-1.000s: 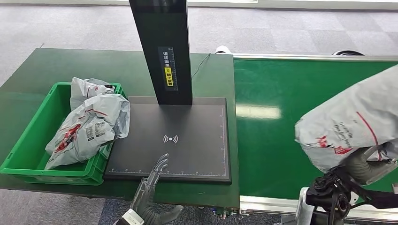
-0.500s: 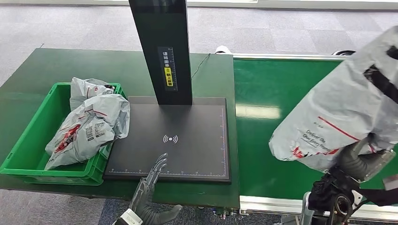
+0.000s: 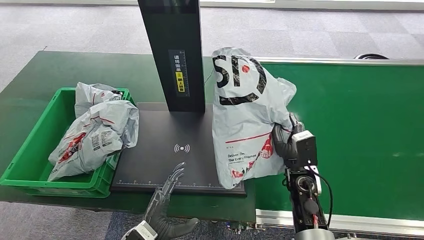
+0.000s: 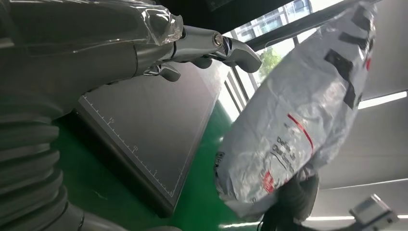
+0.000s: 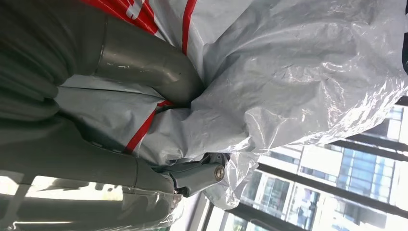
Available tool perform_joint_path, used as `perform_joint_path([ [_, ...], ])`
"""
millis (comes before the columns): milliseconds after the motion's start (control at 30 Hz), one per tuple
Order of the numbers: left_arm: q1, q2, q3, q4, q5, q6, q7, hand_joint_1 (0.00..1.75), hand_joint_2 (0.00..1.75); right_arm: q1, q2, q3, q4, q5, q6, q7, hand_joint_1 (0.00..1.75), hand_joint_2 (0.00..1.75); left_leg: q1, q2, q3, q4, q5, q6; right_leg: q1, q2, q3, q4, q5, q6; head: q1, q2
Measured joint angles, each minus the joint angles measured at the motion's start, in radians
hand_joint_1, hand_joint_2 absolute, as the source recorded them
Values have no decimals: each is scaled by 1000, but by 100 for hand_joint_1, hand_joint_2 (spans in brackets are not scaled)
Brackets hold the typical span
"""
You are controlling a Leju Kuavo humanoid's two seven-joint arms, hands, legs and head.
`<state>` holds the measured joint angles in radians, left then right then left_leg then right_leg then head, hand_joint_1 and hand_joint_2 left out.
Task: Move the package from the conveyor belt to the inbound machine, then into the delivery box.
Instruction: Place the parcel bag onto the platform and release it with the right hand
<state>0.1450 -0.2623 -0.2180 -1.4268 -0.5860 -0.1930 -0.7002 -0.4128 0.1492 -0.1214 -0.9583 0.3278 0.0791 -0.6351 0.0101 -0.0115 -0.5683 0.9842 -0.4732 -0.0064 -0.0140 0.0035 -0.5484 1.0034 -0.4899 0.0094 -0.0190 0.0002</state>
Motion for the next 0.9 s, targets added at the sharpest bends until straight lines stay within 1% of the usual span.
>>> perform_joint_path([
  [167, -14, 9, -14, 16, 7, 5, 0, 0, 175, -90, 0, 50, 111, 39, -15, 14, 175, 175, 0, 0, 0, 0, 0, 0, 0, 0, 0, 0, 0, 0, 0, 0],
  [267, -25, 12, -20, 26, 10, 6, 0, 0, 175, -149, 1, 84, 171, 73, 1, 34, 175, 175, 0, 0, 0, 0, 0, 0, 0, 0, 0, 0, 0, 0, 0, 0],
  [367, -34, 12, -18, 26, 58, 10, -1, 0, 175, -211, 5, 122, 229, 92, 49, 48, 175, 175, 0, 0, 0, 0, 0, 0, 0, 0, -1, 0, 0, 0, 0, 0],
  [467, -45, 13, -8, 15, 162, 16, -3, 0, 175, -274, 12, 160, 293, 96, 129, 43, 175, 175, 0, 0, 0, 0, 0, 0, 0, 0, -1, 0, 0, 0, 0, 0],
  [567, -50, 13, 14, -2, 254, 17, -3, 0, 175, -318, 22, 196, 351, 110, 179, 43, 175, 175, 0, 0, 0, 0, 0, 0, 1, 0, -1, 0, 0, 0, 0, 0],
  [700, -51, 15, 48, -23, 329, 16, -3, 0, 175, -362, 46, 248, 422, 143, 208, 57, 175, 175, 0, 0, 0, 0, 0, 0, 1, 1, -1, 0, 0, 0, 0, 0],
  [800, -51, 14, 69, -26, 334, 17, -3, 0, 175, -383, 70, 287, 466, 172, 225, 78, 175, 175, 0, 0, 0, 0, 0, 0, 1, 1, -1, 0, 0, 0, 0, 0],
  [900, -51, 12, 87, -26, 329, 19, -3, 0, 175, -397, 90, 328, 505, 207, 236, 121, 175, 175, 0, 0, -1, 0, 0, 0, 1, 1, -1, 0, 0, 0, 0, 0],
])
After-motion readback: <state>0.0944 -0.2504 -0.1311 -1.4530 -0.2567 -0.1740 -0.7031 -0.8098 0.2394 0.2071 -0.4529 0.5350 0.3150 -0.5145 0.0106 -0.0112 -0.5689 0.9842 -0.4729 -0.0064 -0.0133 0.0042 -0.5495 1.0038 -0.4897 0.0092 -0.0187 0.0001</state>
